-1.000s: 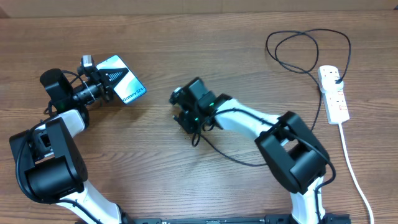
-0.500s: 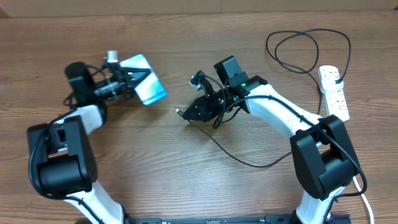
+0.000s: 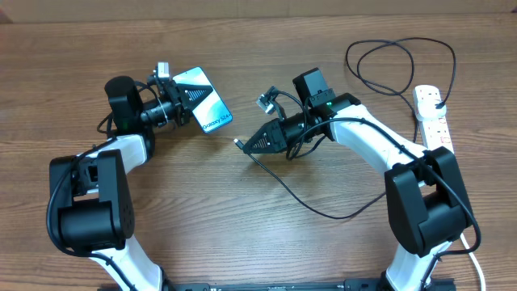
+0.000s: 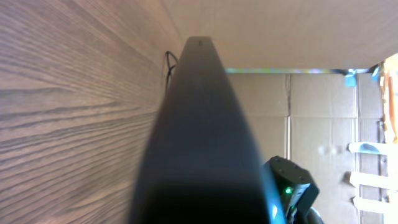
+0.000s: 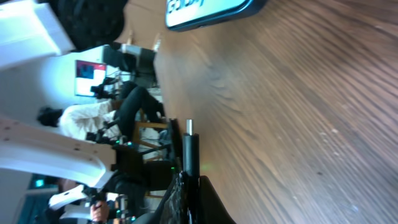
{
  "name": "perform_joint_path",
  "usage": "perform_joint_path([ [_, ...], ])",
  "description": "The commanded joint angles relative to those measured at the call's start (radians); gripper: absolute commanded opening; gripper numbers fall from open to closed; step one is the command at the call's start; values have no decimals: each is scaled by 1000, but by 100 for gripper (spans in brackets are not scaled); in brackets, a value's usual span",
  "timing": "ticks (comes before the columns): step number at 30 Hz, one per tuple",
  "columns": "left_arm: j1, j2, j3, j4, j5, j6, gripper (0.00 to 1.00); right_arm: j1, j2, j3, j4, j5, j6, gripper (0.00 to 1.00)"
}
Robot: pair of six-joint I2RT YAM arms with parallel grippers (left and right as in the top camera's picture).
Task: Plug charger to phone and switch on socket
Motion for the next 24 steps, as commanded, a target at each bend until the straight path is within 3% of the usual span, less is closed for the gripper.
perform_joint_path([
  [1, -14, 5, 29, 47, -18, -120, 4, 0, 0, 10, 21, -88, 2, 4],
  [11, -27, 5, 29, 40, 3, -222, 4, 0, 68, 10, 174, -234, 129, 4],
  [24, -32, 5, 29, 40, 53, -183, 4, -8, 88, 10, 329, -250, 309, 4],
])
